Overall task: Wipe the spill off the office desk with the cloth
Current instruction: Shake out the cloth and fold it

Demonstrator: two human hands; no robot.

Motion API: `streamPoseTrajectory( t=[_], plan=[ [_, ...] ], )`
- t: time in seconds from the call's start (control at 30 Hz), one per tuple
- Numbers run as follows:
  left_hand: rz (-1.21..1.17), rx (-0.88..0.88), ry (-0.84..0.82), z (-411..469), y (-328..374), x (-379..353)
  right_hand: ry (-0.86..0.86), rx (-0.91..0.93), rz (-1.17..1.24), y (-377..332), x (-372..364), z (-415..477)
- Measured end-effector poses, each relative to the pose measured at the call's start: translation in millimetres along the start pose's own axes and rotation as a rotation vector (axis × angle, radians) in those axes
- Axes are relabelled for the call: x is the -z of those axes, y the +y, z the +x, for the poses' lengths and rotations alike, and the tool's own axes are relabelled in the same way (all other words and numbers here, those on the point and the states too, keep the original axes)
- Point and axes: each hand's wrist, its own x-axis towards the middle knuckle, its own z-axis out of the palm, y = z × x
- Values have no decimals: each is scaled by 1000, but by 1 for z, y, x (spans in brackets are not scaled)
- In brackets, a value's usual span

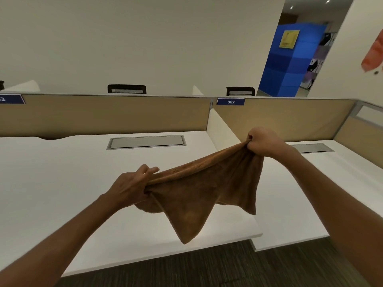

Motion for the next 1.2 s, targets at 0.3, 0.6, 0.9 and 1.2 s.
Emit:
streamPoseTrajectory(
  t=[0.3, 0.6, 0.9, 1.2],
  plan=[
    [94, -27, 62, 0, -13, 2, -42, -16, 170, -10, 4, 12],
    [-261, 36, 7, 6, -32, 12, -60, -24, 168, -8, 4, 18],
    [-649, 220, 62, 12, -38, 15, -31, -25, 26, -8, 5, 21],
    [-833, 547, 227, 51, -45, 21, 6, -20, 5, 6, -13, 35]
  ],
)
